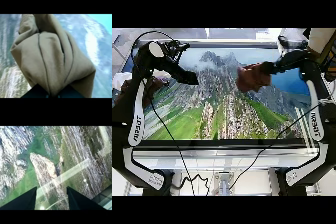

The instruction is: Fold the shirts.

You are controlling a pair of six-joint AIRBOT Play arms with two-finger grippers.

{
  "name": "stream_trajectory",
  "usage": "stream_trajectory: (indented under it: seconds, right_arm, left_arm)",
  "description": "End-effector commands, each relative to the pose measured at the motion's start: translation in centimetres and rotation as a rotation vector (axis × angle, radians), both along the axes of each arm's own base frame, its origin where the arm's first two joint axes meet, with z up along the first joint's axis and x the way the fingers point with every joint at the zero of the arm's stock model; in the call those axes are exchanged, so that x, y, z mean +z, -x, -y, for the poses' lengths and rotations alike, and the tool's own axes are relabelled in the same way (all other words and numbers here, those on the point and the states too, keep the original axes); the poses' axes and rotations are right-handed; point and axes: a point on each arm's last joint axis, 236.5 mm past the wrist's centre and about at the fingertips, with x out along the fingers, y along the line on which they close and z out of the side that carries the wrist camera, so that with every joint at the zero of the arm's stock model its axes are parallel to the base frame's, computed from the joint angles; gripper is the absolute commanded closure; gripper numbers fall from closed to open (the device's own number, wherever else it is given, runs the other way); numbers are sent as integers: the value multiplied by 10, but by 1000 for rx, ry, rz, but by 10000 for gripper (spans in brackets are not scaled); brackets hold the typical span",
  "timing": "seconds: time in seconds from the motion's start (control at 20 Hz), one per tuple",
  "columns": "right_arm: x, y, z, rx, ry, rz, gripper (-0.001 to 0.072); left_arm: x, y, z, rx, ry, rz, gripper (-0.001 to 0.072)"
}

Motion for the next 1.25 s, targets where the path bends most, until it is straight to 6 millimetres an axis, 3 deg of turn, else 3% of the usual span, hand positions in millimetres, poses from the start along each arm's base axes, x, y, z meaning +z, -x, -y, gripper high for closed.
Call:
stream_trajectory:
  seconds: [0.0, 0.4, 0.6, 0.7, 0.95, 1.2]
  right_arm:
    - [-9, 19, 89, -214, -19, -97, 685]
    - [-38, 120, 260, -518, 151, -364, 684]
    - [-42, 169, 316, -603, 214, -449, 684]
    - [-43, 202, 344, -665, 248, -519, 684]
    - [-38, 288, 392, -793, 355, -725, 683]
    - [-34, 351, 403, -893, 333, -891, 682]
  left_arm:
    - [1, 0, 1, 0, 9, 0, 284]
    - [1, 3, 2, 33, 16, -33, 284]
    - [0, 7, 1, 50, 17, -60, 285]
    - [2, 8, 5, 48, 37, -65, 285]
    - [10, 12, 19, 35, 103, -78, 287]
    - [12, 13, 23, 31, 123, -81, 304]
